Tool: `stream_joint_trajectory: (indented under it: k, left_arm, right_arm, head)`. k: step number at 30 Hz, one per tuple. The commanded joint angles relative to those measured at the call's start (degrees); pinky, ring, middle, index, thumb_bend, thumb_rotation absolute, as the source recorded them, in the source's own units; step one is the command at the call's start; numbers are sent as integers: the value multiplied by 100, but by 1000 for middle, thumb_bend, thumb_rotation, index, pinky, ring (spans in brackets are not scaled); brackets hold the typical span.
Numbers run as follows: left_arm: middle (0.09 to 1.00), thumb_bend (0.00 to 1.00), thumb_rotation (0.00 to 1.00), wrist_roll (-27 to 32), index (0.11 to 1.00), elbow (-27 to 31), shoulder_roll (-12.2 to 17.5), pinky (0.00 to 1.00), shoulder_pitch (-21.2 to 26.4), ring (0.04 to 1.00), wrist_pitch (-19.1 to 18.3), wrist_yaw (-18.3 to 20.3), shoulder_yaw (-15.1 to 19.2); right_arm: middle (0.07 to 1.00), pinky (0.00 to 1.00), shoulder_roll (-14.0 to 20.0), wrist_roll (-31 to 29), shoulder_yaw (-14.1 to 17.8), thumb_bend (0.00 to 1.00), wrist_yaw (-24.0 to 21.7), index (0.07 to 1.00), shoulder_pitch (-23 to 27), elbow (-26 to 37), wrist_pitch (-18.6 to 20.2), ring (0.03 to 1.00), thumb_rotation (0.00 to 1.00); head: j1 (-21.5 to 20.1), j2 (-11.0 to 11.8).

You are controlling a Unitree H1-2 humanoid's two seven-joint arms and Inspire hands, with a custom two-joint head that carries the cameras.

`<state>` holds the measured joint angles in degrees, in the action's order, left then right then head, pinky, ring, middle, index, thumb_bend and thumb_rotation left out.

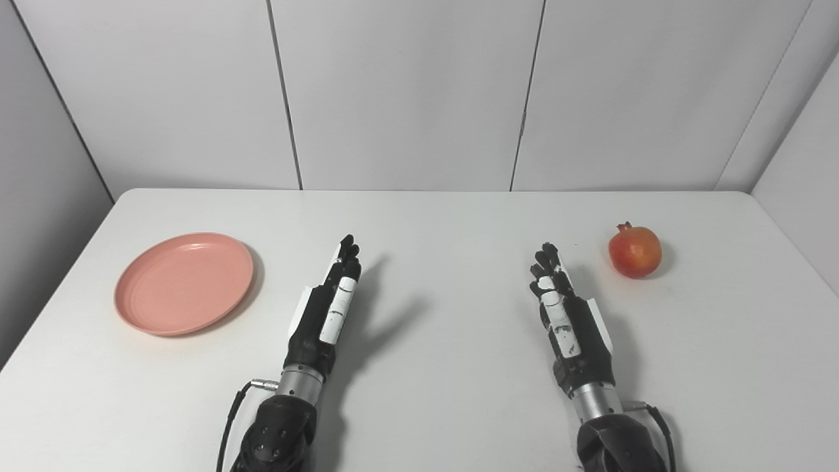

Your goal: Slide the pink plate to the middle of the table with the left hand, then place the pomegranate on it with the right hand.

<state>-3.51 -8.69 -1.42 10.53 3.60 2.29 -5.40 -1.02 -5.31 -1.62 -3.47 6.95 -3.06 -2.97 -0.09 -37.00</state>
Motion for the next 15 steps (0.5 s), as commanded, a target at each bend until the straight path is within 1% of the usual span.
stream_joint_trajectory:
  k: [1, 2, 3, 4, 5, 6, 11, 14, 15]
  left_arm:
    - [1000, 737, 1000, -184, 1000, 67, -111, 1000, 103, 1000, 21, -111, -88]
    - [1000, 741, 1000, -319, 1000, 66, -126, 1000, 90, 1000, -22, -157, -150]
    - [1000, 743, 1000, -411, 1000, 62, -137, 1000, 83, 1000, -41, -187, -191]
    - [1000, 744, 1000, -495, 1000, 36, -156, 1000, 81, 1000, -27, -221, -234]
    - [1000, 744, 1000, -565, 1000, 16, -173, 1000, 79, 1000, -6, -258, -271]
    - [1000, 743, 1000, -547, 1000, -46, -210, 1000, 94, 1000, 90, -248, -297]
    - [1000, 692, 1000, -441, 1000, -436, -338, 1000, 217, 1000, 587, -228, -340]
    - [1000, 705, 1000, -419, 1000, -624, -387, 1000, 290, 1000, 762, -262, -301]
    - [1000, 710, 1000, -401, 1000, -657, -401, 1000, 317, 1000, 767, -264, -280]
  right_arm:
    - [1000, 1000, 111, -176, 32, 653, -202, 1000, 68, 129, -130, 1000, 856]
    - [1000, 1000, 186, -221, 44, 651, -282, 1000, 47, 107, -196, 1000, 866]
    - [1000, 1000, 236, -245, 53, 638, -332, 1000, 33, 89, -248, 1000, 864]
    - [1000, 1000, 281, -273, 72, 632, -374, 1000, 18, 74, -289, 1000, 863]
    - [1000, 1000, 318, -270, 87, 626, -400, 1000, 3, 67, -322, 1000, 865]
    - [1000, 1000, 364, -274, 105, 625, -424, 1000, -12, 56, -349, 1000, 866]
    - [1000, 1000, 506, -505, 175, 695, -659, 1000, -1, -140, -445, 1000, 861]
    - [1000, 1000, 586, -483, 182, 679, -699, 1000, -16, -208, -575, 1000, 890]
    - [1000, 1000, 610, -491, 187, 670, -723, 1000, -12, -241, -615, 1000, 896]
  head:
    - [316, 99]
    - [663, 226]
    - [663, 226]
    - [930, 341]
    - [973, 357]
    - [1193, 452]
    - [1537, 662]
    - [1615, 711]
    - [1663, 734]
